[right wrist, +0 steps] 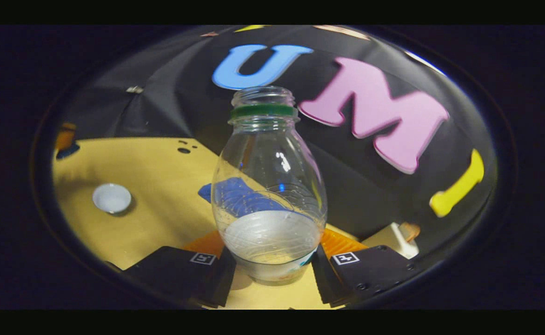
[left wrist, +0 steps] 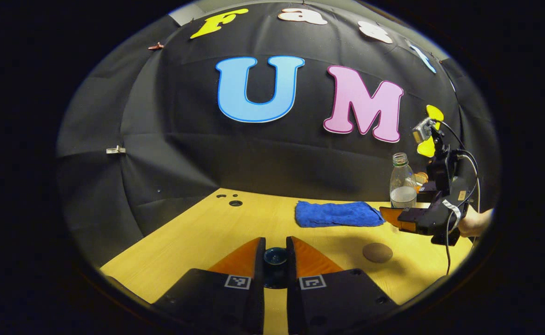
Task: Open the teacup lid with one hand, grasp the water bottle and pour water into the teacup with the other hand; after pouring, place the water bottle on the coaster and then close the teacup lid.
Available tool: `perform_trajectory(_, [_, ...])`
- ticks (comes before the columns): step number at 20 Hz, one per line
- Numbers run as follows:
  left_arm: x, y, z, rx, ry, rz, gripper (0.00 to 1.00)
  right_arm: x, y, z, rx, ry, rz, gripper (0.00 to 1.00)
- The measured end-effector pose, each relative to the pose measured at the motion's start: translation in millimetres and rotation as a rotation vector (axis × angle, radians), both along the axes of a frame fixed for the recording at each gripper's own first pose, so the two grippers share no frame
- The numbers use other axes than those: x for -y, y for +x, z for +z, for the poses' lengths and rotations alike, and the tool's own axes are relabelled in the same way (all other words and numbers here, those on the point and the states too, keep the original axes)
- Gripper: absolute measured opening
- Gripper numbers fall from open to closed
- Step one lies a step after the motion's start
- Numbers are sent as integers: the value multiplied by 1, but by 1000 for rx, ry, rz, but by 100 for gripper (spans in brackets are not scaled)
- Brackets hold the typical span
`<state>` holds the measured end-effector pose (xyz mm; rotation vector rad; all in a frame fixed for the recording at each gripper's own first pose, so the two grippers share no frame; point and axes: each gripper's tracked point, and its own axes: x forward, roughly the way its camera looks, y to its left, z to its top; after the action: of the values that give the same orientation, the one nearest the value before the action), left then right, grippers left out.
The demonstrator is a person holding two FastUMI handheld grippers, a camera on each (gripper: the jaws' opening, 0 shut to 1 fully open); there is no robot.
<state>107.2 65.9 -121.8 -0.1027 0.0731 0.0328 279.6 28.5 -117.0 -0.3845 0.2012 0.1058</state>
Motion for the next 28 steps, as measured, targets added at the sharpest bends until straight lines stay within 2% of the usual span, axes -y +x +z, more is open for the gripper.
perform_trajectory(2, [8, 5, 0, 9, -10, -18, 23, 10, 2, -15, -11, 115, 3, 75])
perform_trajectory(3, [12, 6, -2, 10, -22, -28, 19, 12, 3, -21, -20, 165, 2, 75])
perform_trajectory(4, [15, 7, -3, 14, -33, -37, 23, 14, 5, -27, -22, 205, -3, 75])
perform_trajectory(9, [26, 9, -23, -17, -44, -67, 23, 5, 1, -39, 27, 365, 20, 75])
perform_trajectory(12, [32, 10, -29, -31, -56, -76, 23, 5, 0, -48, 21, 417, 1, 76])
perform_trajectory(14, [33, 11, -29, -31, -57, -76, 27, 11, -1, -56, 15, 439, -23, 77])
perform_trajectory(15, [34, 12, -28, -28, -55, -76, 23, 12, -1, -60, 10, 444, -34, 77])
perform_trajectory(16, [34, 14, -27, -26, -50, -77, 19, 13, -2, -63, 4, 442, -39, 73])
perform_trajectory(17, [34, 14, -28, -28, -45, -78, 24, 13, -3, -67, -2, 434, -40, 78])
perform_trajectory(18, [34, 15, -28, -29, -40, -78, 23, 12, -5, -70, -9, 419, -41, 78])
perform_trajectory(19, [34, 15, -28, -28, -39, -78, 23, 11, -6, -69, 0, 403, -35, 75])
perform_trajectory(20, [33, 15, -28, -28, -39, -77, 23, 11, -7, -69, 4, 379, -34, 80])
perform_trajectory(22, [33, 15, -29, -31, -38, -73, 23, 9, -8, -70, 5, 353, -24, 81])
perform_trajectory(23, [33, 14, -28, -32, -36, -72, 23, 7, -9, -72, -3, 356, -21, 86])
perform_trajectory(25, [33, 12, -25, -28, -32, -74, 23, 9, -10, -73, -13, 353, -30, 100])
perform_trajectory(28, [32, 11, -20, -18, -20, -70, 23, 5, -23, -67, -11, 335, -29, 99])
